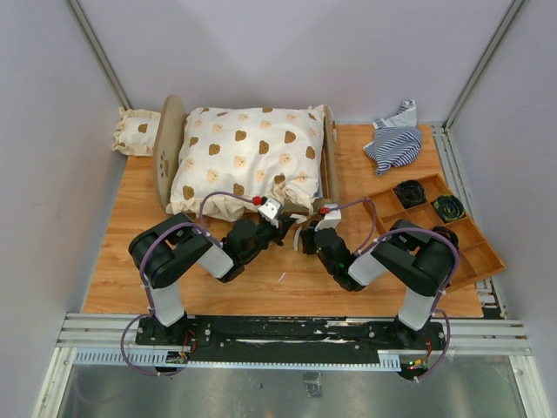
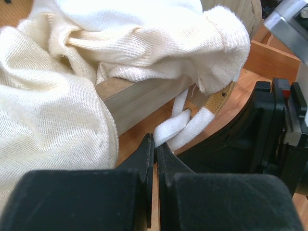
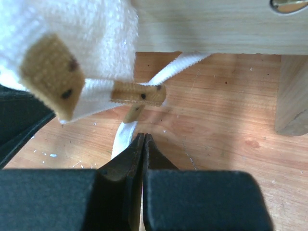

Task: Set up the pet bed

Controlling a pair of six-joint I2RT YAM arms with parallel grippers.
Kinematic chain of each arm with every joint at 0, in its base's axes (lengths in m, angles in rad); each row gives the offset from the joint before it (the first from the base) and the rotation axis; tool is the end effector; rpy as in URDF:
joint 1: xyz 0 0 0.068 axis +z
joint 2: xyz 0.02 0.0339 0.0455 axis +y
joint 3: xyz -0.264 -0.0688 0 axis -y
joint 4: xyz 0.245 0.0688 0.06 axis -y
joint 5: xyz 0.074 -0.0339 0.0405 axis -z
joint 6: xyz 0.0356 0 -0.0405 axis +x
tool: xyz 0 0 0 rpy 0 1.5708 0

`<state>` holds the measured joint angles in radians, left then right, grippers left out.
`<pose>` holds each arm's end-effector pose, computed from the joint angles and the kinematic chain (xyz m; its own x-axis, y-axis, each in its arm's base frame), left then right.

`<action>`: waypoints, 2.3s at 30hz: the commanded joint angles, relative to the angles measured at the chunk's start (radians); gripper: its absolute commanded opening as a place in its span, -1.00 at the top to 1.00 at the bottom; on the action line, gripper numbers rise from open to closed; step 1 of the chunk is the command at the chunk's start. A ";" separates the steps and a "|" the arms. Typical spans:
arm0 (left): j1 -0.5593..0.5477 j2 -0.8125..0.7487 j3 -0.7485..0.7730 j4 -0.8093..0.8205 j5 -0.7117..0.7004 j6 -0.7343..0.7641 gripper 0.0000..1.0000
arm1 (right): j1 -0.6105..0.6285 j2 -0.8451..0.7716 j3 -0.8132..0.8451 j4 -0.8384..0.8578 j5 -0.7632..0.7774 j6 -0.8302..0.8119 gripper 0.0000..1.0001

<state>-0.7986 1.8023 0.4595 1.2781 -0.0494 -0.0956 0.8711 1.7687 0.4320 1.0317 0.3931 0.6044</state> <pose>0.2132 -0.2164 0.1383 -0.1099 -0.0238 -0.9937 0.6737 0.7332 -0.0921 0.1966 0.2124 0.1159 -0.4270 0.3079 -0.8502 -0.2780 0.8500 0.4474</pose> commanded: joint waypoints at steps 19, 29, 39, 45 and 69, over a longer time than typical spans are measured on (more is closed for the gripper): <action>0.004 -0.059 -0.004 -0.081 0.044 0.007 0.99 | 0.019 0.071 -0.083 0.430 0.002 0.097 0.10; 0.011 -0.079 -0.006 -0.130 0.002 -0.028 0.99 | 0.020 0.192 -0.005 0.517 0.079 0.159 0.22; 0.021 -0.127 0.020 -0.222 -0.044 -0.018 0.99 | 0.011 0.153 -0.086 0.520 0.127 0.091 0.99; 0.021 -0.209 0.079 -0.415 -0.249 -0.027 0.99 | -0.096 -0.032 -0.281 0.384 0.220 0.066 0.99; 0.188 -0.312 -0.066 -0.897 -0.281 -0.587 0.99 | -0.311 -0.558 -0.174 -0.104 -0.021 -0.225 1.00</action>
<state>-0.6247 1.4883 0.4446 0.4297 -0.2729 -0.5911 0.5858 1.2724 0.2340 0.9501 0.4469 0.4355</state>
